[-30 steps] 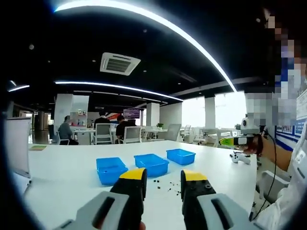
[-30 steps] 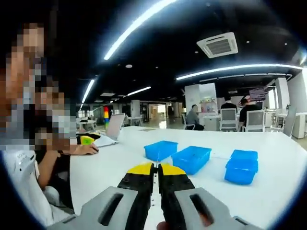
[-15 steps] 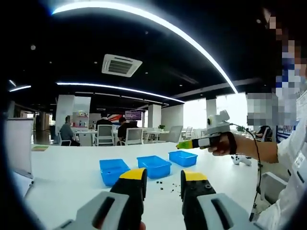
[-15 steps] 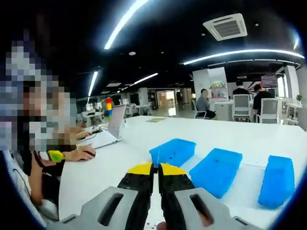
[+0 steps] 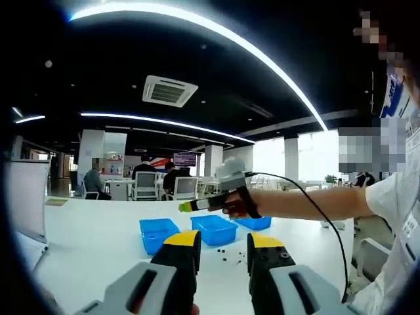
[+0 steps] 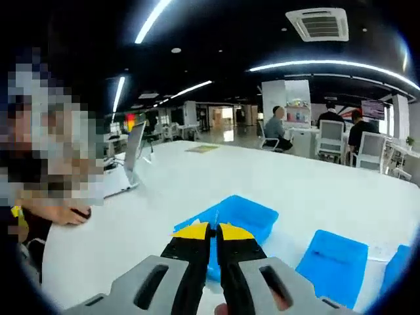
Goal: Pick up the resistors one by one and place each resistor into its matching bin, sorting the parts by color and model until every resistor is separated into the correct bin for its type
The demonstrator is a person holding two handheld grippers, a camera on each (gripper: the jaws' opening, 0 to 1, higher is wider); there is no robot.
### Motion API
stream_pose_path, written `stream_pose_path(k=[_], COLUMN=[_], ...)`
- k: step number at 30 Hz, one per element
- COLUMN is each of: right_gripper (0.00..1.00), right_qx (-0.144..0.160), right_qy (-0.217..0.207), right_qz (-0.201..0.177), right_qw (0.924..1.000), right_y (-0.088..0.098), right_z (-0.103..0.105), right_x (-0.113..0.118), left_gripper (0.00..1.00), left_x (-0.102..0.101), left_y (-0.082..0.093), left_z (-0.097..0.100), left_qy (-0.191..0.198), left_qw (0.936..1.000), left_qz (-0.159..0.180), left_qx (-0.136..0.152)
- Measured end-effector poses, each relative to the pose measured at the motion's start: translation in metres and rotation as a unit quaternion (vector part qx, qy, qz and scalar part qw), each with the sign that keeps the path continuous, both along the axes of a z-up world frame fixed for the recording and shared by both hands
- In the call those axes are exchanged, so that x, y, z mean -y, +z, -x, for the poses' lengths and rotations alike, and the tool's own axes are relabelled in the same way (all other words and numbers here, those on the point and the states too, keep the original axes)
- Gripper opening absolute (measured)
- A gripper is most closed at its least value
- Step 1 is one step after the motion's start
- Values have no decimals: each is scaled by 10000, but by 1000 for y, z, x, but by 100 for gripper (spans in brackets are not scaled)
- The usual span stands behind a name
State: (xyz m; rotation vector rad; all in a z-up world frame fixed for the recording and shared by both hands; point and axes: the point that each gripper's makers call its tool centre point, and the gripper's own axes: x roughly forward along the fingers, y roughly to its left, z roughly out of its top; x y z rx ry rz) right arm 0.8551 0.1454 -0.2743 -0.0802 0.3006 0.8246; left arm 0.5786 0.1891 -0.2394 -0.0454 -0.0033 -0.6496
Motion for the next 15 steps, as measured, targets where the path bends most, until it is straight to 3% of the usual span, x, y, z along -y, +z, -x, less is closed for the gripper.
stream_pose_path(k=[4,9,11,13,15], right_gripper=[7,8,36,69,65], right_qx=[-36,-107,-158,-68,22], right_qy=[-172,-180,-306,-143,-299], right_qz=[43,39,69,-269,-62], right_qw=[9998,9998,9994,9995,9995], right_y=[-5,-17,-21,-12,-12], right_z=[-21,-29,-26,-24,-22], right_x=[-9,-15,-13,-21,-13], left_gripper=[30,30,30,30,30], left_x=[1,0,-1,-1,0], left_y=[-1,-1,0,1,2], left_z=[-1,-1,-1,0,0], left_qy=[-17,-4,6,-3,-10], left_qw=[10000,10000,10000,10000,10000], left_qz=[-10,19,33,32,34], left_qx=[-8,-7,0,13,29])
